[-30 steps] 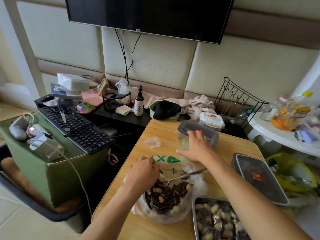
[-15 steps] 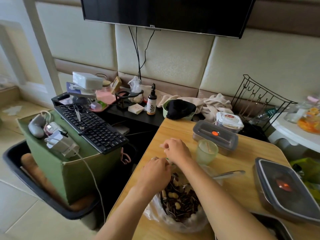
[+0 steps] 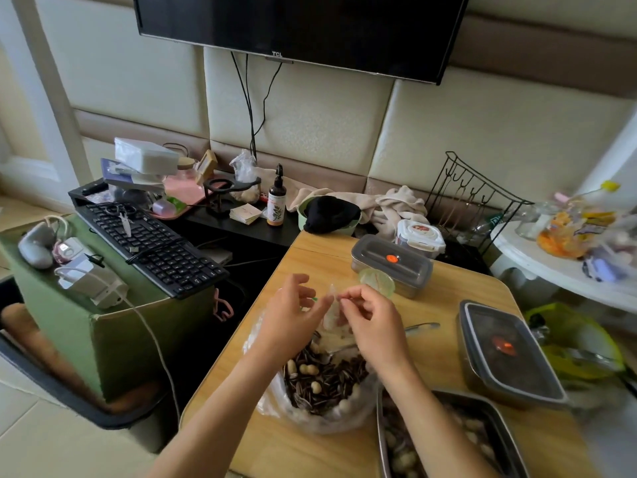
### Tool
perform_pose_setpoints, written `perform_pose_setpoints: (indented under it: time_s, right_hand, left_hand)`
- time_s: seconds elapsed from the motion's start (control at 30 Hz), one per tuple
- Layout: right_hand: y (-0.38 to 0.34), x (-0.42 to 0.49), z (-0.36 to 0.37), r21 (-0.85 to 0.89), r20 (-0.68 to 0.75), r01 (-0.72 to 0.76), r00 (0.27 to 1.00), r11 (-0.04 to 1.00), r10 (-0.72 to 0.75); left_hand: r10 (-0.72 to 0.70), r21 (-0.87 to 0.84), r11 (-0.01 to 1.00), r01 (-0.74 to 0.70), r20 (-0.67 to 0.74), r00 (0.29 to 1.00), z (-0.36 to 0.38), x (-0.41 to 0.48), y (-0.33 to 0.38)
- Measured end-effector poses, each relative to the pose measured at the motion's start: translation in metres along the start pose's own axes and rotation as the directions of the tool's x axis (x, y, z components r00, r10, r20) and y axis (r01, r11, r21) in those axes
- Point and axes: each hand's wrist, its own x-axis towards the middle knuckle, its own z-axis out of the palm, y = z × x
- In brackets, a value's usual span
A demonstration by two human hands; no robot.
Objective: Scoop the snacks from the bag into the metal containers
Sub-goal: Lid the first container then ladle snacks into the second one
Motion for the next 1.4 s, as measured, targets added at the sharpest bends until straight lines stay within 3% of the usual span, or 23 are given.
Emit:
perform_pose_setpoints:
  time_s: [0.13,0.27,0.37,0.47,0.6,0.67,0.73,0.97,1.07,1.13,1.23,1.3,1.4]
  right_hand:
    - [0.008,-0.008,-0.021,-0.005,0.009,-0.052,0.999,0.999,0.052]
    - [0.014,-0.011,-0.032,-0.055,0.005,-0.055,0.998,0.997,0.056]
    - [0.018,-0.012,-0.042,-0.066,-0.024,-0.058,0.998,0.996,0.057]
    - [0.021,-0.012,-0.053,-0.011,0.001,-0.103,0.995,0.995,0.103]
    - [0.021,-0.016,-0.058,0.085,0.082,-0.133,0.989,0.987,0.126]
    - [0.022,-0.016,-0.059,0.092,0.100,-0.131,0.987,0.987,0.122]
    - [0.023,-0.015,-0.063,0.087,0.093,-0.136,0.987,0.987,0.128]
    - [0.031,-0.014,-0.069,0.042,0.057,-0.194,0.980,0.980,0.192]
    - [0.034,-0.014,-0.068,0.014,0.038,-0.204,0.978,0.979,0.204]
    - [0.033,-0.015,-0.065,-0.123,-0.041,-0.166,0.986,0.978,0.162]
    - [0.024,-0.019,-0.058,-0.295,-0.200,0.009,0.977,0.956,-0.070]
    - [0.018,-0.021,-0.054,-0.272,-0.204,0.115,0.963,0.955,-0.174]
    - [0.011,-0.023,-0.045,-0.051,-0.006,0.015,1.000,0.999,-0.016]
  left_hand:
    - [-0.003,-0.100,0.995,0.027,0.230,0.973,0.005,-0.008,0.007]
    - [-0.001,-0.050,0.999,0.013,0.230,0.973,0.013,-0.013,0.009]
    - [-0.084,-0.112,0.988,0.111,0.220,0.972,0.015,-0.014,0.014]
    - [-0.087,-0.125,0.986,0.113,0.194,0.977,0.015,-0.012,0.019]
    - [-0.067,-0.104,0.989,0.107,0.325,0.943,0.020,-0.016,0.020]
    - [-0.068,-0.092,0.991,0.098,0.287,0.956,0.023,-0.017,0.017]
    - [-0.102,-0.137,0.980,0.142,0.266,0.959,0.021,-0.014,0.014]
    - [-0.181,-0.307,0.894,0.327,0.419,0.890,0.010,-0.015,0.017]
    - [-0.197,-0.318,0.883,0.345,0.415,0.888,0.010,-0.016,0.016]
    - [-0.209,-0.332,0.879,0.342,0.377,0.902,0.010,-0.017,0.016]
    - [-0.206,-0.370,0.871,0.324,0.322,0.924,0.010,-0.019,0.017]
    - [-0.207,-0.379,0.872,0.310,0.287,0.935,0.011,-0.019,0.017]
    - [-0.191,-0.362,0.891,0.276,0.253,0.949,0.013,-0.019,0.016]
